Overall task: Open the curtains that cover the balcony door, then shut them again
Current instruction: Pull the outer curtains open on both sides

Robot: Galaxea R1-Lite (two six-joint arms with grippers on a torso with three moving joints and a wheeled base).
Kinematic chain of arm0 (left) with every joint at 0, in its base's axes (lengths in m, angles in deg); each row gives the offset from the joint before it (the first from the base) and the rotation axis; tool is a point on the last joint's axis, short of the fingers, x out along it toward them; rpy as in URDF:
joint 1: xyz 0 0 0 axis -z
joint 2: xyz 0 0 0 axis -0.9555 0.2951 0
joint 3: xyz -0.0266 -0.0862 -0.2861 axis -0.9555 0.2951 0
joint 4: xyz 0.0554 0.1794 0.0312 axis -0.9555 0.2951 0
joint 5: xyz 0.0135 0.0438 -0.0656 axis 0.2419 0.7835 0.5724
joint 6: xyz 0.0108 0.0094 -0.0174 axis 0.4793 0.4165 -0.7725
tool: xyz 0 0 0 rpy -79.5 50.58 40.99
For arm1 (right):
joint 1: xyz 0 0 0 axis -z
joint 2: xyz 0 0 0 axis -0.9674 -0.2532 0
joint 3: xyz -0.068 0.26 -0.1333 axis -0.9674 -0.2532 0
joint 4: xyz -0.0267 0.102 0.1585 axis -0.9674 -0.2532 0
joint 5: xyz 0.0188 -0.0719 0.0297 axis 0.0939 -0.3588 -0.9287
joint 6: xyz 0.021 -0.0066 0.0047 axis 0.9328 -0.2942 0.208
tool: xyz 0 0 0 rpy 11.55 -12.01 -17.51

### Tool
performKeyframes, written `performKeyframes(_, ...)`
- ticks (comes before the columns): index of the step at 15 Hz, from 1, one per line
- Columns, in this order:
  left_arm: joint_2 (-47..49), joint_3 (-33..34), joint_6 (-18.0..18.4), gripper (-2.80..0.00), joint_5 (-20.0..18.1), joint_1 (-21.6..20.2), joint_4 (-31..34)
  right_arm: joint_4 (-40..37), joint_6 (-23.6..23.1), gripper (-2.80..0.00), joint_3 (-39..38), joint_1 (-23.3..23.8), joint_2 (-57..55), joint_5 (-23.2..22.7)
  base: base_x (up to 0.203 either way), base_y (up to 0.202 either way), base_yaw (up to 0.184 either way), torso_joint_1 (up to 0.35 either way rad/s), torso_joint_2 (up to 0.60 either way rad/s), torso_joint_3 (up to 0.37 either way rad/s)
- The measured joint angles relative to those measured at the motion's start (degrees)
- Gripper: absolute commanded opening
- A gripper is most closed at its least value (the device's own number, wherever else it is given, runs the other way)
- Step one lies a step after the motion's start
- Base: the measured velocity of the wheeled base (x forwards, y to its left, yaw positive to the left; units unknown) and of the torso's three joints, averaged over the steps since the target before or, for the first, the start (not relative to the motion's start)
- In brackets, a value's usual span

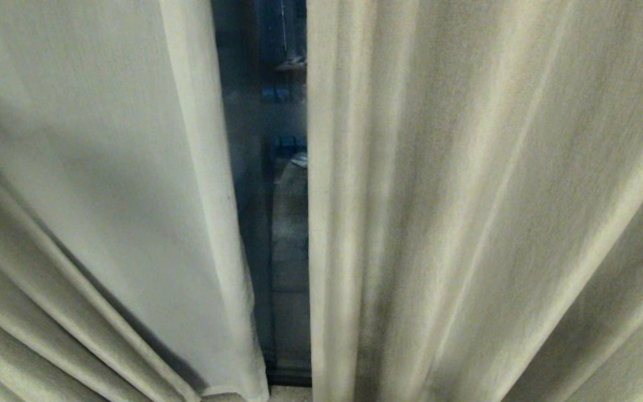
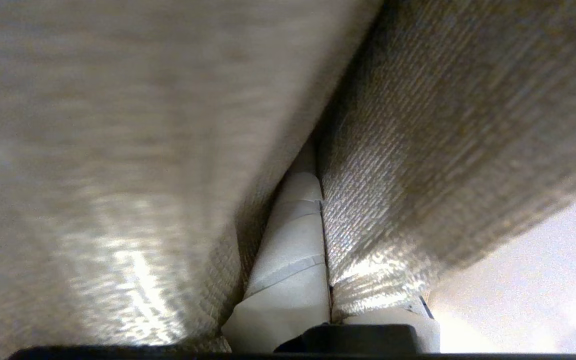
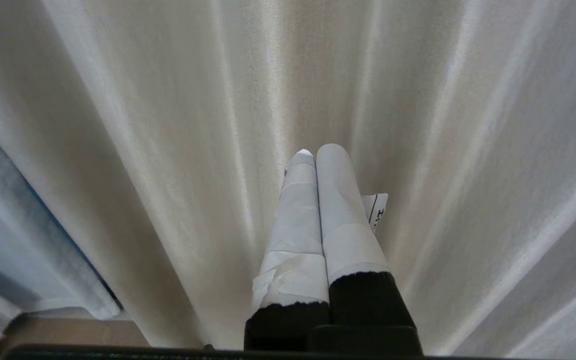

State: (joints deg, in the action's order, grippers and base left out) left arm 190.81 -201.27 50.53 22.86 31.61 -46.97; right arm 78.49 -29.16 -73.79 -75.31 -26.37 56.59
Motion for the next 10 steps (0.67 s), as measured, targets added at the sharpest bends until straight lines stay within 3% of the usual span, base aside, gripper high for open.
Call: performKeyframes(10, 1.9, -0.05, -1.31, -2.8, -1.19, -4.24, 0.4, 0.0, 0.0, -2.8, 0.0, -0.02, 0.0, -0.02, 0.0, 0.0, 0.0, 0.0, 0.0, 0.0)
